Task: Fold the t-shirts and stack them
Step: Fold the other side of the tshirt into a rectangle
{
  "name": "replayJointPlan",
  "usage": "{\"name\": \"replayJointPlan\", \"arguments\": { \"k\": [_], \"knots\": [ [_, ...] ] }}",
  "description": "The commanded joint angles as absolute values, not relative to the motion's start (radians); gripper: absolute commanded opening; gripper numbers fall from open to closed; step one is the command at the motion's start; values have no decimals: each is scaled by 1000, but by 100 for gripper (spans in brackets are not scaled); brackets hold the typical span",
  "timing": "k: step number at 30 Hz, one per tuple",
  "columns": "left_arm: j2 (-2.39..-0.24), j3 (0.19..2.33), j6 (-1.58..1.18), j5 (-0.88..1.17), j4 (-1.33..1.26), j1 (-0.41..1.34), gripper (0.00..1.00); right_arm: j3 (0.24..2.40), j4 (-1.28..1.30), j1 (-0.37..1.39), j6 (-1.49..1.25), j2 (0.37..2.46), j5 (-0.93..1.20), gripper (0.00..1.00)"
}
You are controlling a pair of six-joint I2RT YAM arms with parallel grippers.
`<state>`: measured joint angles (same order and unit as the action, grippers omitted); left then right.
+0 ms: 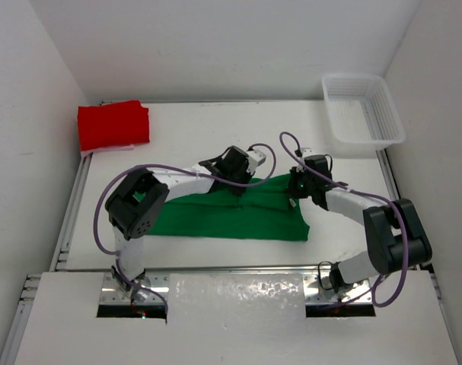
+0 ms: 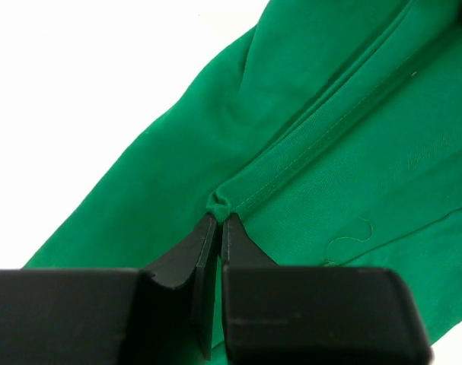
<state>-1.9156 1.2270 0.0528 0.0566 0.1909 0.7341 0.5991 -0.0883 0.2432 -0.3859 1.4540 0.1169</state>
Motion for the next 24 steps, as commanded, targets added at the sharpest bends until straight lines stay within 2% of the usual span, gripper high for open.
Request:
{"name": "replayJointPlan", "arguments": {
  "k": [1,4,7,9,11,12,13,15,16,19,21,23,24],
  "knots": [
    [-1894,1236,40,43,169,718,0,630,-130,235,-350,1489,115,0],
    [-1925,1288,45,5,230,716,12,666,-77,235,-331,1528,106,19],
    [-1959,1333,46,-73,294,716,19,696,-40,235,-321,1526,75,37],
    [-1971,1396,58,-92,342,713,30,719,-13,236,-316,1496,57,44],
    [-1957,1420,69,-91,366,707,37,742,29,235,-311,1465,40,45],
    [-1947,1431,80,-83,376,706,43,762,76,236,-308,1448,31,47],
    [-1936,1446,84,-66,386,698,56,773,106,236,-311,1409,2,48],
    [-1893,1463,109,-35,400,687,70,810,217,235,-322,1370,-26,50],
    [-1876,1480,117,-5,417,675,89,819,259,235,-330,1355,-37,53],
    [-1816,1535,150,66,501,634,91,839,425,229,-385,1298,-64,62],
    [-1775,1549,178,83,557,582,91,821,524,222,-426,1260,-55,63],
    [-1729,1514,211,92,621,448,83,792,566,222,-458,1227,-43,61],
    [-1712,1487,225,86,632,399,74,747,587,222,-491,1217,-38,59]
  ]
}}
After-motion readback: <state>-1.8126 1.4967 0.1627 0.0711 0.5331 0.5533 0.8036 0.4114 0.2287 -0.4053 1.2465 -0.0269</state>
